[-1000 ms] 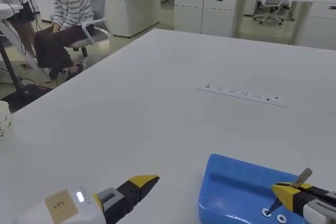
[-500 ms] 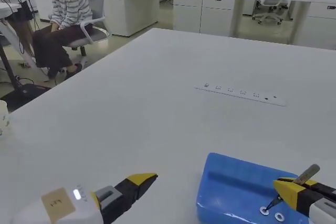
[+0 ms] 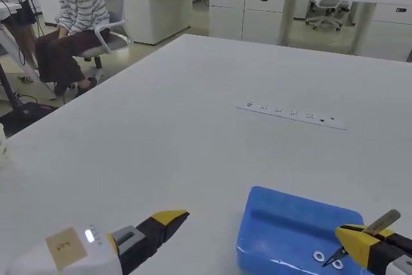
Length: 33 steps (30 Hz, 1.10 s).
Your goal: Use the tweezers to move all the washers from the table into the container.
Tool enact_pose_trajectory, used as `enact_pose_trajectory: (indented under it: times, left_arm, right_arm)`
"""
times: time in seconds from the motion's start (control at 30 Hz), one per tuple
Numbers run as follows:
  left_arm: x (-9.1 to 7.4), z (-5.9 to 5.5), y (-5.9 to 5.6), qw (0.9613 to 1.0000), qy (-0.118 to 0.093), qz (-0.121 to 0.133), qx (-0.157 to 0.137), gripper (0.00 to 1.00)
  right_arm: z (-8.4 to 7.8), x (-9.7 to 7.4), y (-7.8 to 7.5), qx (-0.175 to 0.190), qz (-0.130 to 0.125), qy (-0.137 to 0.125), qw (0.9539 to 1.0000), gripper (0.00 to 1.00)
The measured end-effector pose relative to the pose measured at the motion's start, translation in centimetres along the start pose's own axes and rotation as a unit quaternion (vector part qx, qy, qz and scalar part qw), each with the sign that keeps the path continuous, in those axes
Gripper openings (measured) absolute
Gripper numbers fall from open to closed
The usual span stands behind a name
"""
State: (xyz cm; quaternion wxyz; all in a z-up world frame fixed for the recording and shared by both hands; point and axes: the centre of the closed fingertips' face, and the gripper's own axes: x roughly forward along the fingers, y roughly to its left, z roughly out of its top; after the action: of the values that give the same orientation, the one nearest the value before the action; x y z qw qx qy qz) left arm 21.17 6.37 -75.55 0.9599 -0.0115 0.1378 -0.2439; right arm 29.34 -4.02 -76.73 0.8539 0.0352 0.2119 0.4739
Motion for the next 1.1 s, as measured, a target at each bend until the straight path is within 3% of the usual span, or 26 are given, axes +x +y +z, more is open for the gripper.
enact_pose_trajectory:
  times: [0.33, 0.57, 1.1]
  left_arm:
    - [-0.1, 0.0, 0.0, 1.0, 0.001, 0.0, 0.002, 0.72]
    - [-0.1, 0.0, 0.0, 1.0, 0.002, 0.0, 0.004, 0.72]
    - [0.0, -0.1, 0.2, 1.0, 0.004, 0.0, 0.005, 0.72]
  right_arm:
    - [-0.2, -0.1, 1.9, 0.001, 0.021, -0.002, 0.9998, 0.04]
    - [-1.8, 0.7, 3.8, -0.029, 0.049, 0.012, 0.9983, 0.04]
    - [-5.0, 2.8, 3.9, -0.09, 0.066, 0.058, 0.9921, 0.04]
